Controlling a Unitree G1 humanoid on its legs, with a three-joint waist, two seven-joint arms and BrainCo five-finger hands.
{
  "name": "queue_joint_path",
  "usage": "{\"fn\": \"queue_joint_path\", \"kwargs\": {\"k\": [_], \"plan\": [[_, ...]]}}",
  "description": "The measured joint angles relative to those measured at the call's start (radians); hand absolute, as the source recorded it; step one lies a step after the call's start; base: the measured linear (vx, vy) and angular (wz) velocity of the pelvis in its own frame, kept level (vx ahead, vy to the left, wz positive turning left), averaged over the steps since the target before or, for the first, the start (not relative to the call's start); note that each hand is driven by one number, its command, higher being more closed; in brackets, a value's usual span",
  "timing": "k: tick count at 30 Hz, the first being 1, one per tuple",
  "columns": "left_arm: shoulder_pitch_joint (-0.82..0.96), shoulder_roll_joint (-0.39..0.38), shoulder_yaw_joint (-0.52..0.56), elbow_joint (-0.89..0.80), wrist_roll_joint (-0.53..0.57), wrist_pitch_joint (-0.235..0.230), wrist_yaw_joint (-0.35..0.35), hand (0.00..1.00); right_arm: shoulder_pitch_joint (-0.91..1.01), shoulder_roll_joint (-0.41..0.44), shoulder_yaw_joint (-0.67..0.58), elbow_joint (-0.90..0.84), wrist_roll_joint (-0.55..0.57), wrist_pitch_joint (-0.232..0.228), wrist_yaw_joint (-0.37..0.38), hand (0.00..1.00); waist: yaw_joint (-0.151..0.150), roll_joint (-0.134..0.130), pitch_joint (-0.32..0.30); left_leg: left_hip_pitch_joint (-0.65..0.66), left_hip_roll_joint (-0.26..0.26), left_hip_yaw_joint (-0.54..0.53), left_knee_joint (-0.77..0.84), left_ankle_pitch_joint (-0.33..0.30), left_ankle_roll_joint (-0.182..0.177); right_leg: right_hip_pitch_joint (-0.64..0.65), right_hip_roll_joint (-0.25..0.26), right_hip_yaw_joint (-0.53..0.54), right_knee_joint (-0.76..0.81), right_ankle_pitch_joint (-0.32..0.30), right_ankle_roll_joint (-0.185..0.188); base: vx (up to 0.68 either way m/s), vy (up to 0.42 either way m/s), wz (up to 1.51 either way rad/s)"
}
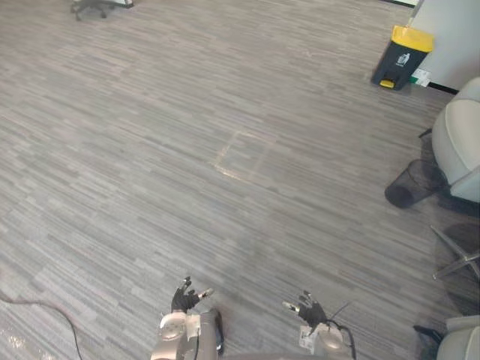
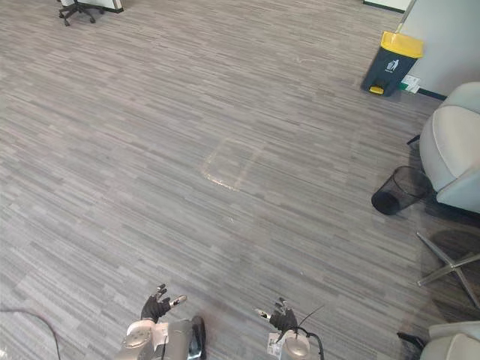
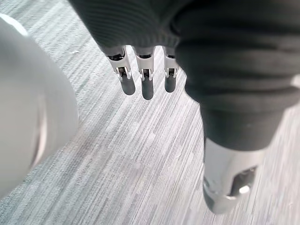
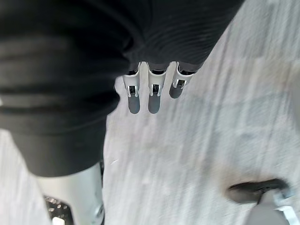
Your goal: Organize the slippers on the shoe rack
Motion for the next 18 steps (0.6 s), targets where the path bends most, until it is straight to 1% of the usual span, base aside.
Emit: {"fn": "queue_joint_path", "kwargs": {"k": [1, 2, 3, 4, 5, 6, 7, 8, 9, 10, 11, 12, 13, 14, 15, 16, 17, 18], "plan": [[0.001, -0.001, 0.0, 0.001, 0.0, 0.002, 0.0, 0.0, 0.004, 0.001, 0.0, -0.003, 0.0, 0.0, 0.0, 0.0, -0.005, -0.003, 0.001, 0.045, -0.005, -0.001, -0.021, -0.01, 0.0, -0.04, -0.002, -0.012, 0.079, -0.018, -0.011, 0.45, 0.085, 0.07], [0.003, -0.002, -0.003, 0.001, 0.0, 0.002, 0.0, 0.0, 0.014, 0.001, -0.001, -0.014, 0.0, -0.001, 0.0, 0.0, -0.015, 0.002, -0.003, 0.105, -0.01, -0.004, -0.058, -0.023, 0.002, -0.114, 0.001, -0.046, 0.147, -0.05, -0.016, 0.44, 0.055, 0.12], [-0.003, -0.002, -0.003, 0.0, 0.0, 0.002, 0.0, 0.0, 0.021, 0.002, -0.001, -0.036, 0.0, -0.001, 0.0, 0.0, -0.018, -0.001, -0.001, 0.155, -0.011, -0.007, -0.09, -0.032, -0.001, -0.169, 0.008, -0.071, 0.148, -0.076, -0.019, 0.43, 0.001, 0.15], [-0.006, -0.002, -0.003, 0.0, 0.0, 0.002, 0.001, 0.0, 0.025, 0.003, -0.002, -0.046, 0.0, -0.004, 0.0, 0.0, -0.023, -0.001, -0.001, 0.188, -0.009, -0.013, -0.109, -0.046, 0.003, -0.213, 0.028, -0.086, 0.116, -0.101, -0.024, 0.45, -0.045, 0.17], [-0.014, -0.004, -0.006, 0.002, 0.0, 0.001, 0.001, 0.0, 0.029, 0.004, -0.008, -0.067, 0.0, -0.013, 0.0, 0.0, -0.034, 0.001, -0.001, 0.232, 0.005, -0.027, -0.13, -0.069, -0.008, -0.27, 0.065, -0.101, 0.002, -0.133, -0.028, 0.45, -0.069, 0.21], [-0.021, -0.008, -0.006, 0.003, 0.0, 0.001, 0.001, 0.0, 0.027, 0.003, -0.013, -0.069, 0.0, -0.017, 0.0, 0.0, -0.036, 0.003, 0.002, 0.261, 0.013, -0.031, -0.146, -0.075, -0.01, -0.285, 0.087, -0.11, -0.092, -0.137, -0.031, 0.5, -0.099, 0.25], [-0.027, -0.015, -0.006, 0.004, 0.001, 0.001, 0.0, 0.0, 0.025, 0.001, -0.024, -0.067, 0.001, -0.017, 0.001, 0.0, -0.038, 0.005, 0.003, 0.302, 0.023, -0.031, -0.18, -0.079, -0.021, -0.292, 0.109, -0.124, -0.256, -0.125, -0.044, 0.52, -0.111, 0.28], [-0.035, -0.02, -0.009, 0.004, 0.001, 0.0, -0.001, 0.0, 0.023, 0.001, -0.039, -0.065, 0.001, -0.017, 0.0, 0.0, -0.042, 0.004, 0.001, 0.354, 0.027, -0.035, -0.224, -0.083, -0.028, -0.295, 0.123, -0.125, -0.427, -0.082, -0.06, 0.56, -0.122, 0.36], [-0.041, -0.021, -0.009, 0.004, 0.001, 0.0, -0.001, 0.0, 0.021, -0.001, -0.041, -0.064, 0.001, -0.016, 0.0, 0.0, -0.046, 0.001, 0.0, 0.382, 0.024, -0.042, -0.248, -0.085, -0.031, -0.298, 0.124, -0.122, -0.512, -0.032, -0.069, 0.6, -0.152, 0.55], [-0.044, -0.022, -0.01, 0.006, 0.003, -0.001, -0.002, 0.0, 0.022, -0.006, -0.041, -0.059, 0.0, -0.014, 0.0, 0.0, -0.055, 0.005, -0.002, 0.418, 0.022, -0.065, -0.268, -0.088, -0.044, -0.285, 0.123, -0.132, -0.521, 0.066, -0.112, 0.67, -0.179, 0.47], [-0.055, -0.033, -0.009, 0.026, 0.004, -0.002, -0.002, 0.0, 0.009, -0.022, -0.043, -0.054, 0.001, -0.011, -0.001, 0.0, -0.06, 0.031, -0.012, 0.433, 0.054, -0.083, -0.264, -0.074, -0.07, -0.276, 0.136, -0.152, -0.492, 0.038, -0.141, 0.81, -0.232, 0.41], [-0.056, -0.034, -0.009, 0.03, 0.005, -0.002, -0.003, 0.0, 0.001, -0.025, -0.043, -0.051, 0.001, -0.009, -0.001, 0.0, -0.059, 0.04, -0.012, 0.424, 0.061, -0.087, -0.223, -0.048, -0.107, -0.272, 0.137, -0.163, -0.471, 0.004, -0.149, 0.82, -0.246, 0.19], [-0.058, -0.038, -0.009, 0.036, 0.007, -0.002, -0.002, 0.0, -0.008, -0.024, -0.041, -0.035, 0.001, -0.008, 0.0, 0.0, -0.061, 0.049, -0.007, 0.407, 0.067, -0.093, -0.162, -0.023, -0.102, -0.255, 0.142, -0.173, -0.46, -0.019, -0.155, 0.66, -0.215, 0.23], [-0.061, -0.04, -0.006, 0.041, 0.01, -0.002, -0.003, 0.0, -0.012, -0.024, -0.04, -0.036, 0.001, -0.002, 0.001, 0.0, -0.068, 0.056, -0.003, 0.356, 0.081, -0.1, -0.023, 0.004, -0.105, -0.217, 0.148, -0.174, -0.475, -0.043, -0.157, 0.59, -0.188, 0.16], [-0.056, -0.041, 0.004, 0.041, 0.01, -0.002, -0.003, 0.0, -0.013, -0.022, -0.036, -0.036, 0.002, 0.002, 0.001, 0.0, -0.069, 0.066, 0.004, 0.248, 0.107, -0.137, 0.238, 0.097, -0.118, -0.153, 0.16, -0.176, -0.512, -0.063, -0.167, 0.43, -0.116, 0.05], [-0.041, -0.042, 0.012, 0.039, 0.01, -0.002, -0.003, 0.0, -0.012, -0.02, -0.029, -0.036, 0.003, 0.004, 0.001, 0.0, -0.06, 0.07, 0.007, 0.173, 0.129, -0.158, 0.427, 0.134, -0.132, -0.105, 0.173, -0.171, -0.541, -0.076, -0.179, 0.59, -0.112, -0.17], [-0.036, -0.041, 0.015, 0.038, 0.013, -0.002, -0.004, 0.0, -0.011, -0.016, -0.018, -0.035, 0.004, 0.006, -0.001, 0.0, -0.054, 0.072, 0.011, 0.092, 0.154, -0.161, 0.606, 0.148, -0.133, -0.039, 0.19, -0.159, -0.575, -0.093, -0.188, 0.49, -0.055, -0.3], [-0.026, -0.039, 0.018, 0.036, 0.017, -0.002, -0.004, 0.0, -0.013, -0.015, -0.007, -0.034, 0.004, 0.006, -0.001, 0.0, -0.048, 0.071, 0.015, 0.048, 0.169, -0.157, 0.693, 0.148, -0.128, 0.006, 0.199, -0.142, -0.602, -0.109, -0.19, 0.57, -0.04, -0.49]]}}
